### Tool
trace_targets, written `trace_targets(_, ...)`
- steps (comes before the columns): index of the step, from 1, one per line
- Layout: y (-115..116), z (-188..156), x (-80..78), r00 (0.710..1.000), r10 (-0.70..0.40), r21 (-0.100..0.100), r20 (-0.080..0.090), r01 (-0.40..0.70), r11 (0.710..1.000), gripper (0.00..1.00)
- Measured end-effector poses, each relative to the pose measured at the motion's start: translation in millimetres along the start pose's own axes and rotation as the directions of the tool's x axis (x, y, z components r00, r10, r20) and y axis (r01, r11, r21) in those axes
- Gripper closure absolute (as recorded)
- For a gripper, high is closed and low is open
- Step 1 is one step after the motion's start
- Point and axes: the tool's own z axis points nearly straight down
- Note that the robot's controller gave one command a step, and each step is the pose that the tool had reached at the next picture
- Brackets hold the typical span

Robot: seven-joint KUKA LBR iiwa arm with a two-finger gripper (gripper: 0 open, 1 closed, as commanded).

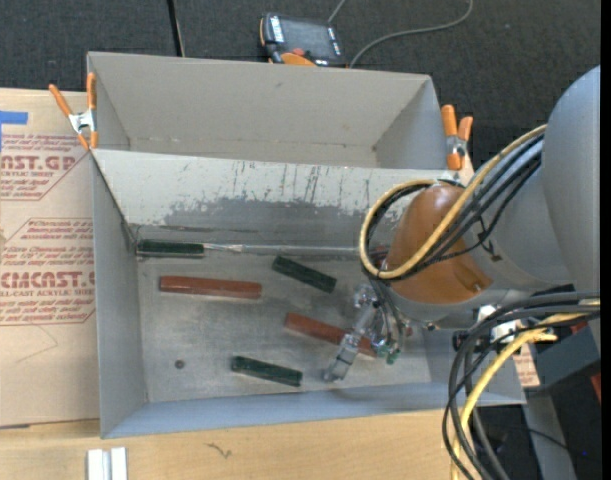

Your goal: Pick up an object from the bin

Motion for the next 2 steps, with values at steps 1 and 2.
trace_targets(1,0,-1,-0.3,1.0,0.0,-0.001,0.0,0.0,1.0,1.0)
trace_targets(2,1,-53,-0.9,1.0,-0.001,-0.003,0.005,0.001,1.0,1.0)
